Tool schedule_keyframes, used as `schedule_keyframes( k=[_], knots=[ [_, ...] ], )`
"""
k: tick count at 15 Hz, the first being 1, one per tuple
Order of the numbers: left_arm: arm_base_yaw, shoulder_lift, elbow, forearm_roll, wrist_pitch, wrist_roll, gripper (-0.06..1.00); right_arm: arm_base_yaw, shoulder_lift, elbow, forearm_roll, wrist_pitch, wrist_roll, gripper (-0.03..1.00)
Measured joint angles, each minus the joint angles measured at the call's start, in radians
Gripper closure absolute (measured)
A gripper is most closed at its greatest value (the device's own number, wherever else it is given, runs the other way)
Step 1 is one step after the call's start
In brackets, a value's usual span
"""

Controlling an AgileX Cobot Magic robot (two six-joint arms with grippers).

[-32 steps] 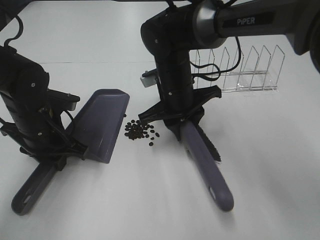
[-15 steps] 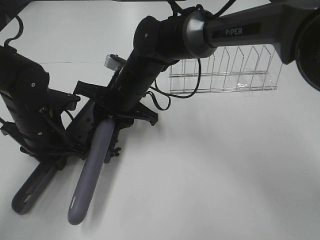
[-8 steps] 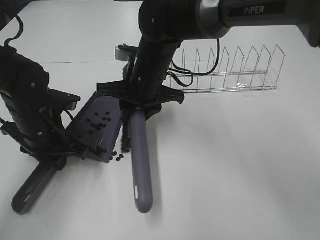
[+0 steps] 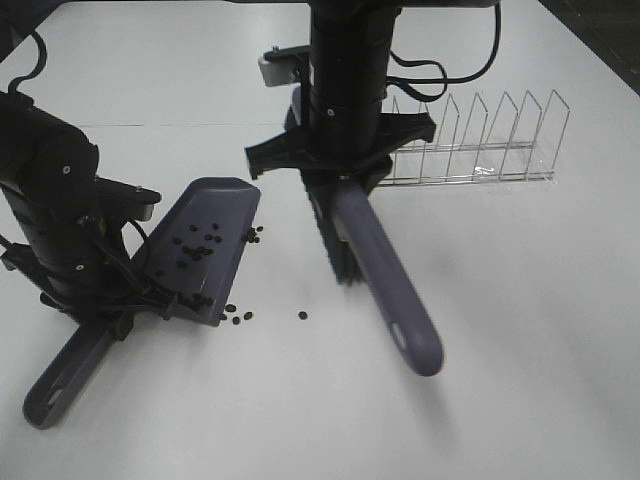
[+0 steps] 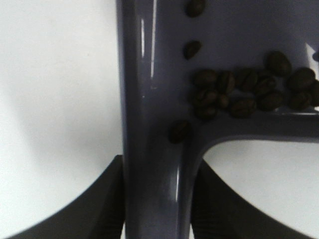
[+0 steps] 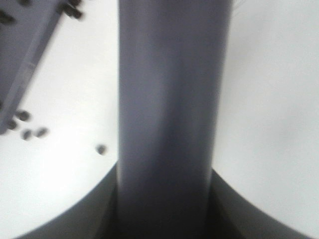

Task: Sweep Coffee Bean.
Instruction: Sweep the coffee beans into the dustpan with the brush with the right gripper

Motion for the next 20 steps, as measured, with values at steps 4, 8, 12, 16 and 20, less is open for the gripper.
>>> schedule_keyframes(
  k=[4, 8, 12, 16, 20],
  knots=[
    [-0.001, 0.0, 0.0, 0.011, 0.002, 0.071, 0.63, 0.005, -0.007, 0.034, -0.069, 0.037, -0.033, 0.63],
    [0.0, 0.001, 0.005, 0.055, 0.018, 0.097, 0.63, 0.013, -0.012, 0.165, -0.074, 0.038, -0.016, 0.63],
    [0.0, -0.008, 0.031, 0.075, -0.004, 0.097, 0.63, 0.013, -0.012, 0.187, -0.021, 0.017, 0.02, 0.63],
    [0.0, -0.009, 0.033, 0.077, -0.009, 0.104, 0.63, 0.036, 0.047, 0.179, 0.061, -0.049, 0.023, 0.63],
    [0.0, -0.009, 0.035, 0.077, -0.013, 0.104, 0.63, 0.074, 0.124, 0.18, 0.218, -0.187, 0.023, 0.64]
  ],
)
